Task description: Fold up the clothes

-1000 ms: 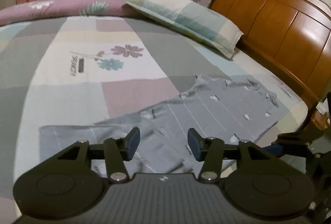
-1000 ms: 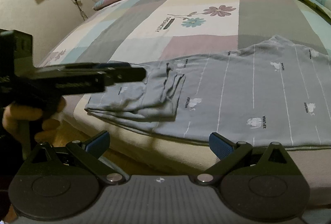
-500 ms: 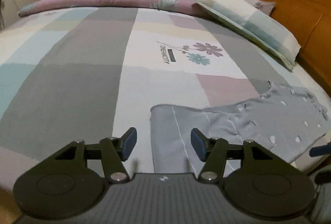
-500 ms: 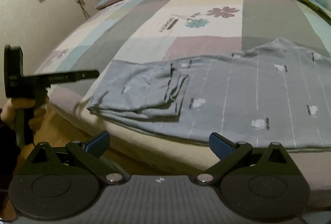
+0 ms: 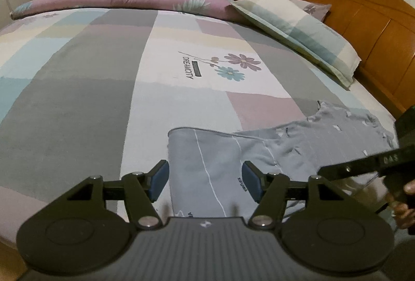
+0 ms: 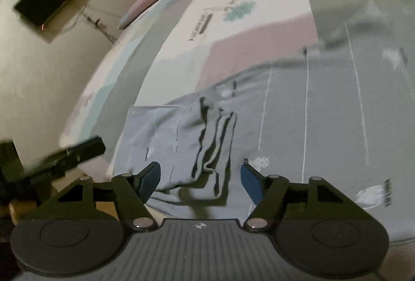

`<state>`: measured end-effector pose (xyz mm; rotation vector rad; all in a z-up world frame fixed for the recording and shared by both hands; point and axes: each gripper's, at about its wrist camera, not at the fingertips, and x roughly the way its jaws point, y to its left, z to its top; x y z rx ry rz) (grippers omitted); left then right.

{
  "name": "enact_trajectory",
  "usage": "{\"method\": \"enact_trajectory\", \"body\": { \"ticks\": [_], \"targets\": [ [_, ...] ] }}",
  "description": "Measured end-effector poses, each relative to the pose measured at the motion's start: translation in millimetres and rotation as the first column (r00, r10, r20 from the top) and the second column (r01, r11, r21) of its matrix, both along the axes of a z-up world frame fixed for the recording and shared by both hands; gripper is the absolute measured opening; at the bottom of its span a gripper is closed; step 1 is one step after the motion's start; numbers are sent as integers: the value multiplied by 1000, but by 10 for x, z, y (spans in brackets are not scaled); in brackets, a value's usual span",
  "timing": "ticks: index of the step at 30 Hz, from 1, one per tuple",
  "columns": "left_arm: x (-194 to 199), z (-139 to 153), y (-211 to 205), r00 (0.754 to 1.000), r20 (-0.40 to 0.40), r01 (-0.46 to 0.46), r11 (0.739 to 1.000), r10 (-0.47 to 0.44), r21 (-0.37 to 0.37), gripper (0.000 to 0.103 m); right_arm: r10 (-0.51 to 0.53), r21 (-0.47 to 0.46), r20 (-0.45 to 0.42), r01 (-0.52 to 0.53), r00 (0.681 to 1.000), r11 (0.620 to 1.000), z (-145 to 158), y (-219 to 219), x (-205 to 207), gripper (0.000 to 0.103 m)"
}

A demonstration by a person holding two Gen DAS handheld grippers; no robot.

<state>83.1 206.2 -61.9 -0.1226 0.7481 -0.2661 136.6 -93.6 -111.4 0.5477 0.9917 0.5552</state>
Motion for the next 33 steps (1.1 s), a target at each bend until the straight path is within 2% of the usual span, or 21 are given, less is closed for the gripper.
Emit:
{"method": "enact_trajectory", "body": {
  "ticks": [4,7,8,9,10,16,20,24,28,33],
  "targets": [
    [-3,-16,-5,1000,-7,-4,1000,4,-1,63,-14,78,-13,15,1000,997,-42,32,108,74],
    [-1,-17,-12,1000,-9,-3,1000,3,-2,63,2,60,13,-3,1000,998,-45,131,154,69],
    [-5,-14,-14,1000,-8,-2,1000,2,-1,63,13,27,28,-13,1000,1000,-21,165,144,52],
    [-7,-14,-13,1000,-8,0,1000,0,0,63,28,-13,38,-28,999,1000,0,187,124,27],
    [-11,-16,-10,1000,-9,0,1000,0,0,63,44,-43,38,-43,998,998,6,212,100,17],
    [6,-16,4,1000,-10,7,1000,-7,-22,63,90,-110,86,-80,992,991,124,282,-84,17],
    [160,-12,-81,999,9,37,999,-37,-40,63,109,-181,100,-90,989,979,117,339,-103,17],
    [417,-125,-176,999,7,47,996,-47,-74,64,88,-163,80,-74,993,984,37,319,-101,18],
    [706,-407,-200,997,-74,-14,999,11,-32,61,71,-147,72,-60,995,987,31,271,-105,19],
    [531,-237,-181,999,-34,14,999,-15,-44,62,52,-152,83,-39,995,988,65,250,-100,30]
  ]
}}
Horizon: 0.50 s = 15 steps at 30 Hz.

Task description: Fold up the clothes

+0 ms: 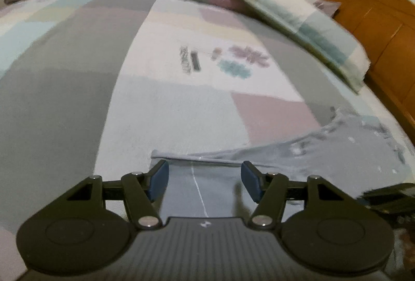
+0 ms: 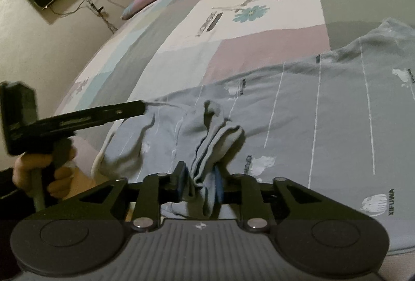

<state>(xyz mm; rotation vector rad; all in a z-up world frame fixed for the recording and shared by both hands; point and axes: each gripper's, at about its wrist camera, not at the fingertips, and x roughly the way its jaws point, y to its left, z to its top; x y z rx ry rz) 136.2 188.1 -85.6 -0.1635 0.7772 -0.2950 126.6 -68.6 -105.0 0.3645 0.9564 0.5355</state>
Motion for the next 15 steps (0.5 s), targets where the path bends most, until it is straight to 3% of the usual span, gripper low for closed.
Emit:
{"method": "enact_trajectory", "body": {
  "ticks": [3,5,6,9,12,15],
  "targets": [
    [-167,92,-18,998,20,62,998,-61,-13,65,-12,7,9,12,1000,1000,-7,-13,54,30],
    [-245,87,-43,996,13,83,997,-83,-4,67,-12,16,10,12,1000,1000,-20,-10,107,20],
    [-261,52,-53,996,-1,84,996,-84,1,67,1,1,16,-1,1000,1000,-1,9,115,20],
    [-243,-117,-79,995,-60,79,996,-77,38,66,-1,-47,52,3,999,999,78,32,80,25],
    [-258,-98,-125,996,-44,84,995,-81,57,67,-64,-106,62,70,996,992,109,-50,25,30],
    [-323,12,-120,995,-16,100,994,-100,37,67,-85,-2,64,85,994,996,198,-218,-122,30]
  ]
}}
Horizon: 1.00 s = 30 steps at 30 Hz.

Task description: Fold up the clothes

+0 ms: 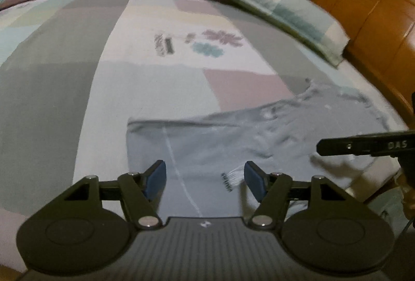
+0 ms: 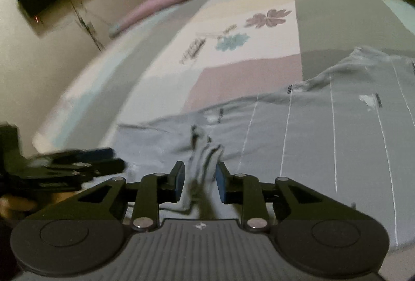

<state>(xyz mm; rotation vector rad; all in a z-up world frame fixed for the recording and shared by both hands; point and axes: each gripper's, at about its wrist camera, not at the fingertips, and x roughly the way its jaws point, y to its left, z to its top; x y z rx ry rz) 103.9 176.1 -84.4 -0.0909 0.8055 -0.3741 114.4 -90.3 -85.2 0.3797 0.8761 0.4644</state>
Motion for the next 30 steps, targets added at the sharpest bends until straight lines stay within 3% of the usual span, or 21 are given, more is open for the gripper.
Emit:
{"method": "enact_trajectory", "body": {
  "ticks": [2,5,9,16,19,20,26,30],
  "targets": [
    [-23,52,-21,1000,9,13,1000,-13,8,67,8,88,-17,-6,1000,996,26,-82,-81,30],
    [-63,86,-45,1000,18,25,1000,-25,8,67,41,200,-112,-17,993,980,-127,-111,-102,30],
    [-85,88,-64,999,19,29,1000,-29,4,67,19,268,-206,37,978,963,-358,-152,-48,30],
    [-104,81,-49,1000,12,23,1000,-23,-1,67,-15,343,-256,105,967,934,-522,-193,60,29],
    [-123,89,-48,1000,13,27,1000,-27,-2,67,-32,333,-233,111,972,936,-499,-163,56,20],
    [-128,92,-49,999,13,31,1000,-31,-2,67,-36,320,-220,107,975,941,-479,-148,46,5],
    [-172,106,-64,998,22,55,998,-55,4,68,-22,307,-159,71,987,949,-273,-136,-46,1],
    [-166,81,-91,998,18,65,998,-66,11,68,-10,294,-178,62,984,954,-310,-157,-112,1]
  ]
}}
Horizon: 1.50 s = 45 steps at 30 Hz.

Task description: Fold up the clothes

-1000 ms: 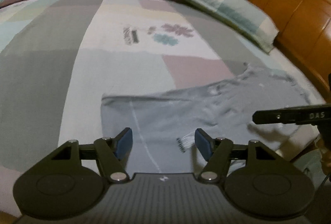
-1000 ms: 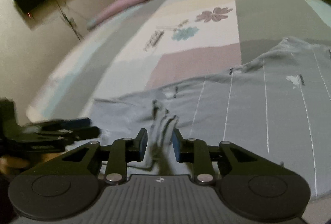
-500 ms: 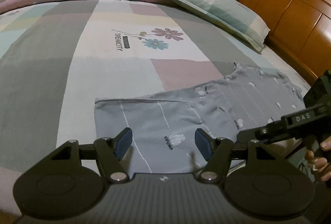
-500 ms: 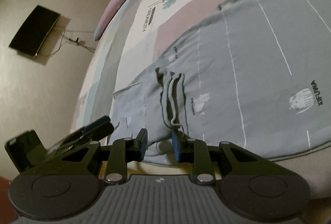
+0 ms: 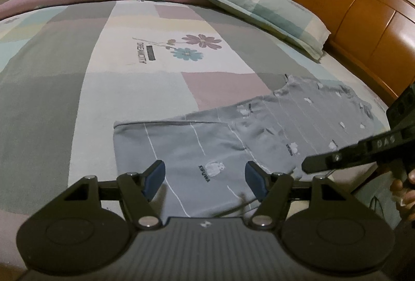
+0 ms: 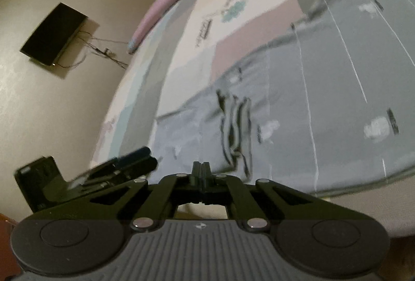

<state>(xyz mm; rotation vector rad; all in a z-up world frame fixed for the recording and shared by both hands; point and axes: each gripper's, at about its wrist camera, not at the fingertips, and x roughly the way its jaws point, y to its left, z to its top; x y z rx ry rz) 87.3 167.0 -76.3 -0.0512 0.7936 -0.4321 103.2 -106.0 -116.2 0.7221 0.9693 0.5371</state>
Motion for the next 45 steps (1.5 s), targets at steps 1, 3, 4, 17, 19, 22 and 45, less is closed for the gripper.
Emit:
{"method": "enact_trajectory", "body": {
  "ticks": [1,3,4,17,19,22,45],
  "targets": [
    [4,-8,-2,1000,-1,-1,1000,1,1,68,-4,-14,-10,4,1000,1000,-33,-1,-7,2],
    [-2,-15,2,1000,-2,-2,1000,2,-4,68,-28,16,-35,29,999,999,-98,-53,-16,9],
    [-4,-19,4,1000,-3,-3,1000,3,-6,68,-32,26,-38,33,999,999,-109,-52,-9,9],
    [1,-125,34,999,-34,-12,1000,12,-5,69,-52,114,-8,53,999,992,-126,-11,75,30],
    [-1,-137,34,999,-36,-10,1000,9,-6,69,-59,154,0,58,998,986,-144,-43,66,32],
    [7,-149,34,999,-39,-7,1000,7,-7,69,-78,101,-16,80,997,992,-198,-56,86,46],
    [-32,-113,28,1000,-28,11,1000,-12,-12,69,-25,64,38,23,999,998,-112,57,27,5]
  ]
}}
